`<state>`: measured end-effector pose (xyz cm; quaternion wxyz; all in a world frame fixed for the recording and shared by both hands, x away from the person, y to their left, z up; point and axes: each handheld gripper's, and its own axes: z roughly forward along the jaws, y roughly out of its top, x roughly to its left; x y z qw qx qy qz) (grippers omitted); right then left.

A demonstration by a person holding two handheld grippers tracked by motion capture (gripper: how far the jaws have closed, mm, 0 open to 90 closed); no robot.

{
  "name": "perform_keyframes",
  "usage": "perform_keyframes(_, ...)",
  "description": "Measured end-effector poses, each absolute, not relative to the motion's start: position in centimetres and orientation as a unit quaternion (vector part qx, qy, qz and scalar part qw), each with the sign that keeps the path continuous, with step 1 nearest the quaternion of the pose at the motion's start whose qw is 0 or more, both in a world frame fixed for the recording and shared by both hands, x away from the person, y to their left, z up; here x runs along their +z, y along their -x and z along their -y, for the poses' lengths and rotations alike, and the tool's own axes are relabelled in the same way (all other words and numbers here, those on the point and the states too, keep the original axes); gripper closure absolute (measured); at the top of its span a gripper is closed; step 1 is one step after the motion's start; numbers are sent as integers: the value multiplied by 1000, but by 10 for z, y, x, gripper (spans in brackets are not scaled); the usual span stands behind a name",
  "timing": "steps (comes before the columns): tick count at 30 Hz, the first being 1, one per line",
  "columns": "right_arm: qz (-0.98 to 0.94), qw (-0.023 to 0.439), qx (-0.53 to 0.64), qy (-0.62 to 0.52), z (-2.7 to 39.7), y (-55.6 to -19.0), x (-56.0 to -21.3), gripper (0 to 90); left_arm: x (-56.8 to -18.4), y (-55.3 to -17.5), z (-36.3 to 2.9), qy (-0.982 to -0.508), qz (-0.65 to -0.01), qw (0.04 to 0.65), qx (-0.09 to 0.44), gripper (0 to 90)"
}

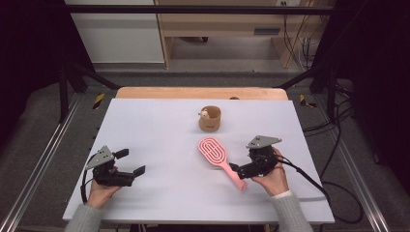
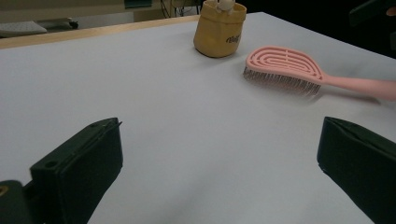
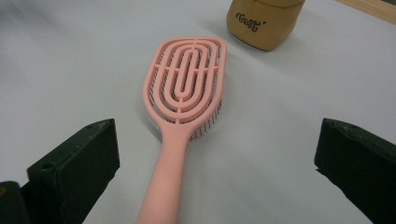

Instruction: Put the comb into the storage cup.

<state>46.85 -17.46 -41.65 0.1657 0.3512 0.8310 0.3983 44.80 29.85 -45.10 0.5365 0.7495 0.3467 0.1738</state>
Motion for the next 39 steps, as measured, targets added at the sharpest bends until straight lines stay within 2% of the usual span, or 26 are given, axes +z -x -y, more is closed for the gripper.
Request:
perform_keyframes(21, -832, 150, 391, -364, 151, -477, -420, 4, -451, -448, -298, -750, -346, 535, 175, 0)
perform_keyframes(39, -848, 131, 352, -373, 137, -483, -442, 27, -451, -448, -298, -751, -346, 536, 174, 1)
